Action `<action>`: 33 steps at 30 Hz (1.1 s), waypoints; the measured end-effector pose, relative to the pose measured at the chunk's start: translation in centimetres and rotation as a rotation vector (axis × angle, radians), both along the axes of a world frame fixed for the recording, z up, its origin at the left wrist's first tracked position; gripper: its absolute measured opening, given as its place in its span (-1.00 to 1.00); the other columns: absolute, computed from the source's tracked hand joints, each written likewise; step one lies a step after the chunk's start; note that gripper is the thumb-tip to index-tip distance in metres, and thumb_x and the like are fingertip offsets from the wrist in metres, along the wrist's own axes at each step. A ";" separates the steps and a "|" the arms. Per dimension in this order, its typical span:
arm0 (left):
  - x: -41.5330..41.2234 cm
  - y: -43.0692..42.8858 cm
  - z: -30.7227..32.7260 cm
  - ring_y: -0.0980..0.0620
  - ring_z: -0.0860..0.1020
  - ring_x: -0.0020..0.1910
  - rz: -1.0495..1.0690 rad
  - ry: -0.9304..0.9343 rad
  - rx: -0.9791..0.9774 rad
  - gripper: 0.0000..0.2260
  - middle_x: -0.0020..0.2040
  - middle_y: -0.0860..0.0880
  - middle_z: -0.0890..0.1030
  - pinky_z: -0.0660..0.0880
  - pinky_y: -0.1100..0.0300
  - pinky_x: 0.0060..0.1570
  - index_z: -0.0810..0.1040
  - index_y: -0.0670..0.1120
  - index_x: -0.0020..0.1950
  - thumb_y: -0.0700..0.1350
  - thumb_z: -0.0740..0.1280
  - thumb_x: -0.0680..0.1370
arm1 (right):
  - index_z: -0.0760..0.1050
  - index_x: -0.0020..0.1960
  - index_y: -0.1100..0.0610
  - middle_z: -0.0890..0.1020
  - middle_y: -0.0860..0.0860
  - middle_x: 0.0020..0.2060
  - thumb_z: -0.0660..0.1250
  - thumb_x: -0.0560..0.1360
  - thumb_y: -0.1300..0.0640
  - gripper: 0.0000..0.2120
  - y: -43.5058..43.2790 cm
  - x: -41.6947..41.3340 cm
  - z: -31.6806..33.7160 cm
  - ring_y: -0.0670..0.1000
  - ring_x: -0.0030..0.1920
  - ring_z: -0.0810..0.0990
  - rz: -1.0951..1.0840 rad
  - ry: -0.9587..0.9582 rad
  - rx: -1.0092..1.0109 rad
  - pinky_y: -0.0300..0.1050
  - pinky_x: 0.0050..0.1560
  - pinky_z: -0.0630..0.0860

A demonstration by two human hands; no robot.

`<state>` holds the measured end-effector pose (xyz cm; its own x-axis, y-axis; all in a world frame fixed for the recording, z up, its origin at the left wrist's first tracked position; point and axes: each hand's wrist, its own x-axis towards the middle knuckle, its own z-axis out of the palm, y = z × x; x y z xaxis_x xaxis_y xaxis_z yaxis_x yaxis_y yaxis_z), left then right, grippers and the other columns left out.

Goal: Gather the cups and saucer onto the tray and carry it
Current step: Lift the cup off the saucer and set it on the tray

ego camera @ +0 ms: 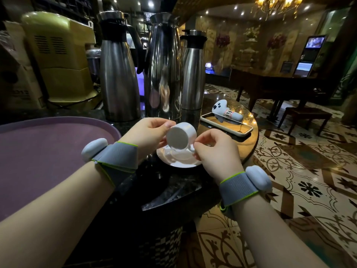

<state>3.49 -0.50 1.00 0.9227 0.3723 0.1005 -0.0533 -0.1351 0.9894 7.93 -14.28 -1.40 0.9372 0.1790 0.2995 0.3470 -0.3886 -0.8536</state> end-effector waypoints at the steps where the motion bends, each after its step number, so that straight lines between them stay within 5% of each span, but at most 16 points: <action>1: 0.0 0.1 0.0 -0.01 0.54 -0.07 0.006 0.000 0.010 -0.75 -0.05 -0.14 0.58 0.55 0.35 -0.15 0.53 -0.25 0.15 -0.18 0.16 0.58 | 0.54 -0.32 0.08 0.66 0.10 -0.31 0.33 0.31 0.21 -0.92 0.0 0.0 0.0 0.15 -0.20 0.68 0.008 0.029 0.021 0.17 -0.02 0.62; 7: 0.3 0.5 -0.4 0.03 0.53 -0.18 0.038 -0.006 0.067 -0.76 -0.11 -0.16 0.59 0.55 0.26 -0.10 0.54 -0.29 0.14 -0.26 0.15 0.57 | 0.59 -0.39 0.19 0.67 0.02 -0.46 0.30 0.42 0.17 -0.76 -0.1 0.2 0.1 0.09 -0.21 0.70 0.012 0.104 0.107 0.14 0.01 0.63; 12: 0.7 0.4 -0.4 0.10 0.48 -0.26 0.034 0.045 0.103 -0.76 -0.18 -0.09 0.57 0.51 0.39 -0.22 0.55 -0.25 0.14 -0.26 0.14 0.57 | 0.63 -0.34 0.12 0.70 0.11 -0.40 0.34 0.28 0.00 -0.80 -0.1 0.0 0.2 0.13 -0.19 0.69 0.015 0.090 0.092 0.17 -0.01 0.62; 20: 1.5 0.8 -1.2 -0.04 0.43 -0.20 0.030 0.109 0.261 -0.76 -0.20 -0.20 0.52 0.42 0.14 -0.04 0.57 -0.27 0.11 -0.25 0.16 0.57 | 0.62 -0.29 0.15 0.72 0.08 -0.33 0.37 0.42 0.04 -0.79 -0.8 0.6 -0.2 0.11 -0.17 0.69 0.038 -0.010 -0.065 0.13 0.00 0.62; 24: 1.8 0.9 -1.6 0.02 0.37 -0.37 0.035 0.143 0.328 -0.75 -0.37 -0.12 0.46 0.35 0.23 -0.27 0.56 -0.28 0.11 -0.27 0.13 0.57 | 0.63 -0.25 0.17 0.72 0.06 -0.31 0.36 0.44 0.04 -0.78 -0.8 0.8 -0.5 0.09 -0.17 0.69 0.046 -0.039 -0.115 0.07 0.00 0.62; 27: 1.8 0.8 -1.6 0.03 0.40 -0.35 0.016 0.158 0.371 -0.74 -0.25 -0.20 0.50 0.37 0.25 -0.27 0.55 -0.28 0.13 -0.28 0.12 0.58 | 0.62 -0.23 0.18 0.72 0.07 -0.30 0.34 0.45 0.03 -0.76 -0.9 1.0 -0.3 0.09 -0.15 0.68 0.053 -0.033 -0.151 0.02 0.01 0.61; 31: 1.7 1.4 -1.6 -0.08 0.55 -0.12 -0.058 0.227 0.461 -0.77 -0.09 -0.25 0.61 0.51 0.10 0.00 0.58 -0.23 -0.07 -0.39 0.13 0.51 | 0.64 -0.18 0.17 0.71 0.08 -0.23 0.31 0.47 -0.02 -0.73 -1.1 0.6 0.4 0.06 -0.10 0.63 0.051 -0.050 -0.226 -0.18 -0.14 0.45; 33: 1.4 1.7 -1.4 -0.08 0.58 -0.06 -0.102 0.276 0.538 -0.80 0.03 -0.27 0.66 0.50 -0.06 0.18 0.58 -0.26 0.02 -0.36 0.25 0.44 | 0.63 -0.11 0.16 0.69 0.05 -0.16 0.32 0.45 -0.05 -0.72 -1.2 0.3 0.6 0.04 -0.05 0.60 0.055 -0.055 -0.264 -0.20 -0.14 0.39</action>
<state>4.92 1.23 -0.37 0.9697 0.2443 0.0020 0.1565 -0.6272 0.7629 8.19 -15.51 -0.79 0.9075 0.3077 0.2859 0.4167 -0.5747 -0.7043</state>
